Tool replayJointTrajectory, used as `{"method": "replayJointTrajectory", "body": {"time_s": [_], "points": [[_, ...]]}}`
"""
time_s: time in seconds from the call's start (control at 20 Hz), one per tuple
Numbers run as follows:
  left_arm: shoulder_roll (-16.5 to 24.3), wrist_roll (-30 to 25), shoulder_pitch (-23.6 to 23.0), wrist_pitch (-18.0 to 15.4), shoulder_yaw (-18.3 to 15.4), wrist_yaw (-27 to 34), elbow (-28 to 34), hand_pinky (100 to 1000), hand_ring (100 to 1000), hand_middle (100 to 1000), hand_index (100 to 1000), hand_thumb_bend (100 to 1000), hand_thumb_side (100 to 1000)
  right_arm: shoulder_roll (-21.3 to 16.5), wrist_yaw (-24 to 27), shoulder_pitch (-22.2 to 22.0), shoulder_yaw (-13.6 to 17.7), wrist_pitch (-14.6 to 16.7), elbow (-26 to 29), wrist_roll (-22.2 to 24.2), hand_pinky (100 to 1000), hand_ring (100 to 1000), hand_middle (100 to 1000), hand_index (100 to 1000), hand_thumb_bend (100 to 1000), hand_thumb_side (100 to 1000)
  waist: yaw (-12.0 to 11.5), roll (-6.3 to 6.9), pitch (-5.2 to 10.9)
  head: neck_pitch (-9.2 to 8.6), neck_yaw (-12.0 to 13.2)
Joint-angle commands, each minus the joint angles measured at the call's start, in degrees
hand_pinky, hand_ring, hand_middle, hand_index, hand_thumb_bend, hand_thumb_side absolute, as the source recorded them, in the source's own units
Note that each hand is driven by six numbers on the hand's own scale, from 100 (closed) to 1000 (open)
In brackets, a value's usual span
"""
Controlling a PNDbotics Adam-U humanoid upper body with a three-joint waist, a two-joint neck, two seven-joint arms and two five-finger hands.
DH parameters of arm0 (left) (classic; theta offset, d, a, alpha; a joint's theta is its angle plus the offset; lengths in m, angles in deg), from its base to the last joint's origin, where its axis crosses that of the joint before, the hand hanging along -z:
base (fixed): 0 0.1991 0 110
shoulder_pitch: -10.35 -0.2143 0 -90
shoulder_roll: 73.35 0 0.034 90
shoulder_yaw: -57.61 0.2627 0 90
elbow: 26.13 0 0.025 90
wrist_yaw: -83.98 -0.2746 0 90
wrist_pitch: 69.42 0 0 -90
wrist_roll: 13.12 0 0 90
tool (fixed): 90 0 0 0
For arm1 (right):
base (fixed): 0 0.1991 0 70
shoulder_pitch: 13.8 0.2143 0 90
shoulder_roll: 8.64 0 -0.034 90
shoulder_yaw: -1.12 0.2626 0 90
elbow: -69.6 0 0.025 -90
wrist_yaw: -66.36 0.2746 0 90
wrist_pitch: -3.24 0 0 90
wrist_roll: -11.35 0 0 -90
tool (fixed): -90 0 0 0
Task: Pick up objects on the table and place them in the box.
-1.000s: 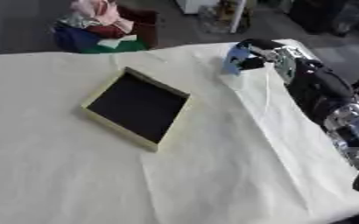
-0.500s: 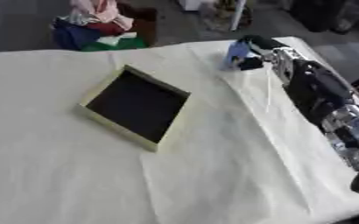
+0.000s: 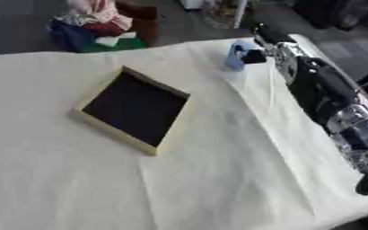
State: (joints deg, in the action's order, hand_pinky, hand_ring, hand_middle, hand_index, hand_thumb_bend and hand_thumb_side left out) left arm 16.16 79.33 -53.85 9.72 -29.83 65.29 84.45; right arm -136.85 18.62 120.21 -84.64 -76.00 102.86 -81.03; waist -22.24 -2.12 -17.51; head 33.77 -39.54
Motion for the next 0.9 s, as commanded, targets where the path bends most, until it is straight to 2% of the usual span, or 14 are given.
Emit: {"method": "replayJointTrajectory", "body": {"time_s": [0.05, 0.25, 0.4, 0.55, 0.9], "points": [[0.5, 0.0, 0.5, 0.1, -0.3, 0.2, 0.6, 652, 388, 408, 612, 369, 624, -2.8, 0.4, 1.2, 0.6, 0.3, 1.4, -0.1, 992, 1000, 1000, 1000, 100, 621, 0.1, 0.18, 0.97, 0.04, -0.4], [0.4, 0.0, 0.4, 0.2, -0.3, 0.2, 0.7, 653, 388, 408, 612, 369, 625, -2.9, 1.7, 0.9, 0.5, 1.3, 1.2, 0.9, 984, 1000, 1000, 1000, 100, 666, 0.0, 0.41, 0.54, -0.31, -0.5], [0.3, -0.1, 0.2, 0.3, -0.3, 0.2, 0.7, 653, 388, 408, 613, 370, 626, -3.0, 2.1, 0.4, -0.2, 3.5, 1.1, 4.4, 1000, 1000, 1000, 1000, 100, 745, -0.1, 0.67, -0.02, -0.59, -0.6], [0.3, -0.2, 0.1, 0.4, -0.3, 0.2, 0.7, 653, 387, 408, 613, 371, 626, -3.3, 2.4, 0.3, 0.0, 5.1, 1.2, 7.8, 996, 1000, 1000, 1000, 100, 783, -0.1, 0.95, -0.49, -0.74, -0.7], [0.2, -0.6, 0.0, 0.3, -0.2, 0.3, 0.9, 656, 388, 406, 615, 365, 628, -3.6, 3.9, 0.3, 0.4, 5.6, 1.1, 10.1, 988, 1000, 1000, 1000, 100, 823, -0.1, 1.7, -1.34, -0.93, -1.0]]}}
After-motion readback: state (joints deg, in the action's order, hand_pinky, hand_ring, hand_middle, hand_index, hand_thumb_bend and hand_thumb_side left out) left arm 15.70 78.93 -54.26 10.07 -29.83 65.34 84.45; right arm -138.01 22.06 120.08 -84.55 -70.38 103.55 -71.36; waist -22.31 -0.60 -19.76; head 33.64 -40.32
